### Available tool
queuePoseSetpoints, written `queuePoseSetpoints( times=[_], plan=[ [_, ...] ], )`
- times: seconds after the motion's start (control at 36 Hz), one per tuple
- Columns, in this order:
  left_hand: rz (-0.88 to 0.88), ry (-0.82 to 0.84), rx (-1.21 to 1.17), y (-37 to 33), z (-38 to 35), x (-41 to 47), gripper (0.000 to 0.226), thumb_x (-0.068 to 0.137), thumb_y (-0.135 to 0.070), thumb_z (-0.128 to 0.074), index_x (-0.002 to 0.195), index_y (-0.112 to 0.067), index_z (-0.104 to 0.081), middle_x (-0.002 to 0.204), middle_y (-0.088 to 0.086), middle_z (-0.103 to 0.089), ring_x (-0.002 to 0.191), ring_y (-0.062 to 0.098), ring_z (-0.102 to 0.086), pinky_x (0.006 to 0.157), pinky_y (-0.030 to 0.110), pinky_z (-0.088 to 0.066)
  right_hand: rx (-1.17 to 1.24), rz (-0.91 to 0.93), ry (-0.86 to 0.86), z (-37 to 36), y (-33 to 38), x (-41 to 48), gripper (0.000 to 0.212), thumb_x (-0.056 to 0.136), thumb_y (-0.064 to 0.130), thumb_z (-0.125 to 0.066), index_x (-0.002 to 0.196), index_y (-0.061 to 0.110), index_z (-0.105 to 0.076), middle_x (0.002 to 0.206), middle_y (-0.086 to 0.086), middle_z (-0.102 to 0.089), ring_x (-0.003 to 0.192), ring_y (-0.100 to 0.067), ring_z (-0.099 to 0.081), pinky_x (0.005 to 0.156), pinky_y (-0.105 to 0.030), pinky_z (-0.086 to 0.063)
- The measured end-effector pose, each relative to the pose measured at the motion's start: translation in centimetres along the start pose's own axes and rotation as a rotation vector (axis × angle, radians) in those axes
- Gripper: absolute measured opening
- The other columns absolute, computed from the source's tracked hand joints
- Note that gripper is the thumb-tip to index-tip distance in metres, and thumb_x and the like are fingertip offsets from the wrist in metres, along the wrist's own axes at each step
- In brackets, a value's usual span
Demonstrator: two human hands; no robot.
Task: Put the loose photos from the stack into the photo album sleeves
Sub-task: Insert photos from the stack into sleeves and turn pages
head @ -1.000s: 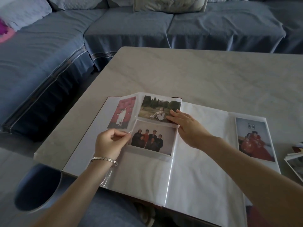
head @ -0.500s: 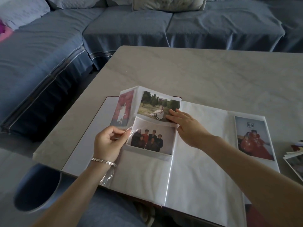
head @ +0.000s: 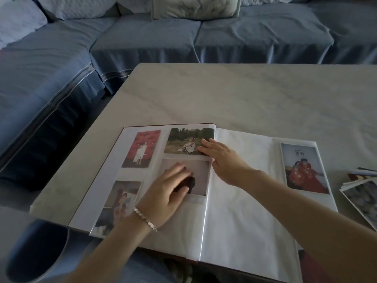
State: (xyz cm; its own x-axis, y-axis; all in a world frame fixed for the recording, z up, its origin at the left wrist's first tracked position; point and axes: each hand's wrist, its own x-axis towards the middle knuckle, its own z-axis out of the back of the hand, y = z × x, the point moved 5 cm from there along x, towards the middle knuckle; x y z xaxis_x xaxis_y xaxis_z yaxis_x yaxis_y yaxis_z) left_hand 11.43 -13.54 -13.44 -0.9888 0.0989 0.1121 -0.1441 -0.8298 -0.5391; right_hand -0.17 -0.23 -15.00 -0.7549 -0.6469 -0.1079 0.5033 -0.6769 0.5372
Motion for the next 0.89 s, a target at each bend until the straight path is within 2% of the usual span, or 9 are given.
queuePoseSetpoints(
  times=[0.08, 0.19, 0.25, 0.31, 0.39, 0.53, 0.67, 0.78, 0.89],
  plan=[
    [-0.06, 0.143, 0.16, -0.2, -2.1, -0.3, 0.047, 0.097, -0.043, -0.036, 0.141, -0.029, -0.025, 0.149, -0.014, -0.015, 0.141, 0.004, -0.007, 0.116, 0.024, -0.002, -0.005, 0.004, 0.02, 0.0, 0.0, 0.0, 0.058, 0.093, 0.001, -0.029, 0.145, 0.026, -0.03, 0.156, 0.012, -0.014, 0.143, -0.005, -0.004, 0.117, -0.03, -0.011],
    [0.152, 0.171, 0.336, 1.5, -2.3, 0.3, 0.059, 0.085, -0.06, -0.005, 0.139, -0.039, 0.007, 0.148, -0.02, 0.011, 0.141, 0.003, 0.009, 0.113, 0.023, 0.005, 0.016, -0.001, 0.025, 0.1, 0.2, -0.2, 0.055, 0.095, 0.002, -0.029, 0.146, 0.024, -0.029, 0.156, 0.01, -0.013, 0.143, -0.005, -0.004, 0.117, -0.027, -0.009],
    [0.246, 0.165, 0.405, 1.8, -1.9, 1.0, 0.061, 0.091, -0.057, -0.012, 0.146, -0.035, -0.001, 0.154, -0.015, 0.002, 0.144, 0.008, -0.001, 0.115, 0.03, -0.007, 0.045, -0.01, 0.015, 0.4, 0.4, -0.8, 0.052, 0.096, 0.004, -0.028, 0.145, 0.022, -0.032, 0.156, 0.009, -0.017, 0.143, -0.006, -0.008, 0.116, -0.024, -0.008],
    [0.329, 0.13, 0.45, 1.3, -1.4, 2.0, 0.057, 0.095, -0.051, -0.023, 0.145, -0.025, -0.027, 0.155, -0.004, -0.021, 0.142, 0.015, -0.021, 0.113, 0.036, -0.021, 0.078, -0.031, 0.017, 0.7, 0.4, -1.7, 0.047, 0.097, 0.007, -0.029, 0.141, 0.022, -0.039, 0.154, 0.008, -0.023, 0.141, -0.009, -0.018, 0.113, -0.022, -0.012],
    [0.308, -0.002, 0.436, -1.1, -0.8, 3.5, 0.041, 0.091, -0.04, -0.035, 0.114, -0.016, -0.06, 0.127, 0.006, -0.056, 0.118, 0.023, -0.05, 0.1, 0.038, -0.038, 0.09, -0.058, 0.019, 1.2, -0.3, -4.2, 0.04, 0.097, 0.011, -0.034, 0.131, 0.023, -0.052, 0.146, 0.007, -0.039, 0.132, -0.014, -0.036, 0.107, -0.022, -0.024],
    [-0.047, -0.045, 0.293, -6.6, -3.6, 4.8, 0.027, 0.088, -0.017, -0.058, 0.111, -0.005, -0.066, 0.129, 0.012, -0.057, 0.117, 0.032, -0.055, 0.095, 0.046, -0.045, 0.065, -0.082, -0.088, 3.4, -3.7, -10.2, 0.03, 0.094, 0.014, -0.047, 0.119, 0.021, -0.063, 0.135, 0.006, -0.052, 0.125, -0.01, -0.045, 0.107, -0.022, -0.03],
    [-0.183, 0.158, 0.247, -9.6, -7.6, 4.7, 0.036, 0.082, -0.019, -0.067, 0.117, -0.011, -0.064, 0.136, 0.008, -0.051, 0.122, 0.025, -0.052, 0.102, 0.038, -0.039, -0.03, -0.262, -0.291, 6.8, -9.3, -16.6, 0.031, 0.087, 0.008, -0.059, 0.115, 0.016, -0.066, 0.128, 0.002, -0.058, 0.12, -0.015, -0.051, 0.103, -0.026, -0.036],
    [-0.344, 0.155, 0.348, -11.3, -8.9, 4.2, 0.044, 0.045, -0.015, -0.092, 0.084, -0.009, -0.075, 0.101, 0.013, -0.071, 0.089, 0.029, -0.07, 0.07, 0.045, -0.056, -0.145, -0.487, -0.318, 8.0, -13.6, -20.9, 0.035, 0.087, 0.021, -0.062, 0.121, 0.011, -0.061, 0.134, -0.005, -0.052, 0.125, -0.023, -0.047, 0.101, -0.035, -0.037],
    [-0.372, 0.119, 0.345, -11.6, -8.8, 4.3, 0.044, 0.041, -0.013, -0.092, 0.082, -0.01, -0.076, 0.099, 0.01, -0.072, 0.088, 0.026, -0.07, 0.067, 0.044, -0.057, -0.293, -0.664, -0.238, 8.3, -16.1, -23.2, 0.049, 0.087, 0.041, -0.057, 0.128, 0.015, -0.053, 0.137, -0.003, -0.047, 0.123, -0.024, -0.046, 0.099, -0.034, -0.038]
  ],
)
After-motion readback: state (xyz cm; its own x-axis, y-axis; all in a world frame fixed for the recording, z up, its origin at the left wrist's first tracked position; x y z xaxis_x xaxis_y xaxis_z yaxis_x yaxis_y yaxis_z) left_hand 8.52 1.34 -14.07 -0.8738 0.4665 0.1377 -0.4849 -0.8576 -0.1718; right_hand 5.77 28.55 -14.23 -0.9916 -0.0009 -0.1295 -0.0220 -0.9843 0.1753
